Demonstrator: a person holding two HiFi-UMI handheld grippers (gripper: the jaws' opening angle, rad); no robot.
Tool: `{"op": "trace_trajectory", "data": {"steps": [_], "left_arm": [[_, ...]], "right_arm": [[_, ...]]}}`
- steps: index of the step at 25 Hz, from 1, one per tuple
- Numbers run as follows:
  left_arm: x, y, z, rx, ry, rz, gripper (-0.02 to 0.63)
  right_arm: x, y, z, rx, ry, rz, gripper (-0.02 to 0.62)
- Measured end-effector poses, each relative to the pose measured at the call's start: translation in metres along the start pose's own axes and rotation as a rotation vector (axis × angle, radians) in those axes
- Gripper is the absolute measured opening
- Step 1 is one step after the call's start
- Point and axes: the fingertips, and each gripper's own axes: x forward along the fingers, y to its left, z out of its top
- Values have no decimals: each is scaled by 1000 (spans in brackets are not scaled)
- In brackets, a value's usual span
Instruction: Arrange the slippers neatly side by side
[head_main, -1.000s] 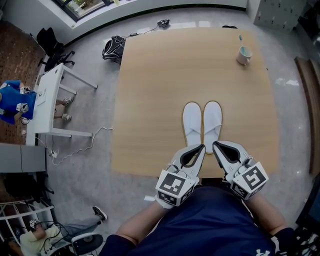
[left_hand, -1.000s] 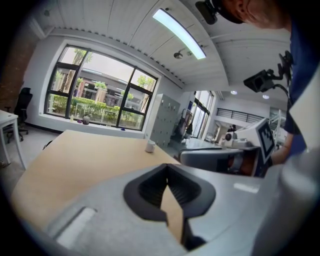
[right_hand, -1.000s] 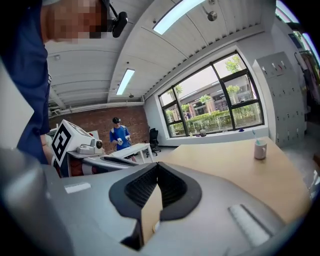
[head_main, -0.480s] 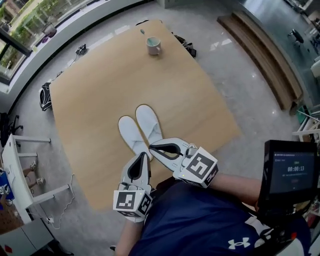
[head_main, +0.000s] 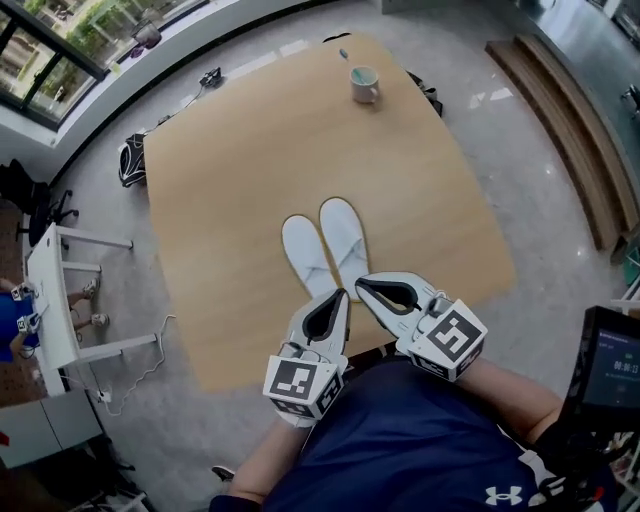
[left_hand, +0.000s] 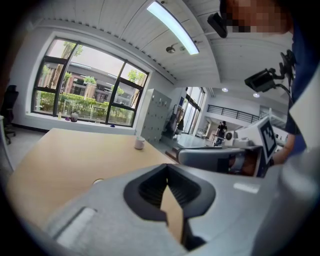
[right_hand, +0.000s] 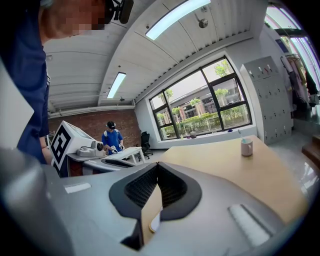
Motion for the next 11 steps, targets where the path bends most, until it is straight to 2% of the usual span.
{"op": "trace_trajectory", "data": {"steps": [6,11], "left_arm": [[-7,7,-10,-24,-13,28,6],[-26,28,-20,-28,-18,55,6]], "right_arm": [[1,-2,-19,-7,26,-1,11],[16,15,-25,-11,37,8,11]]}}
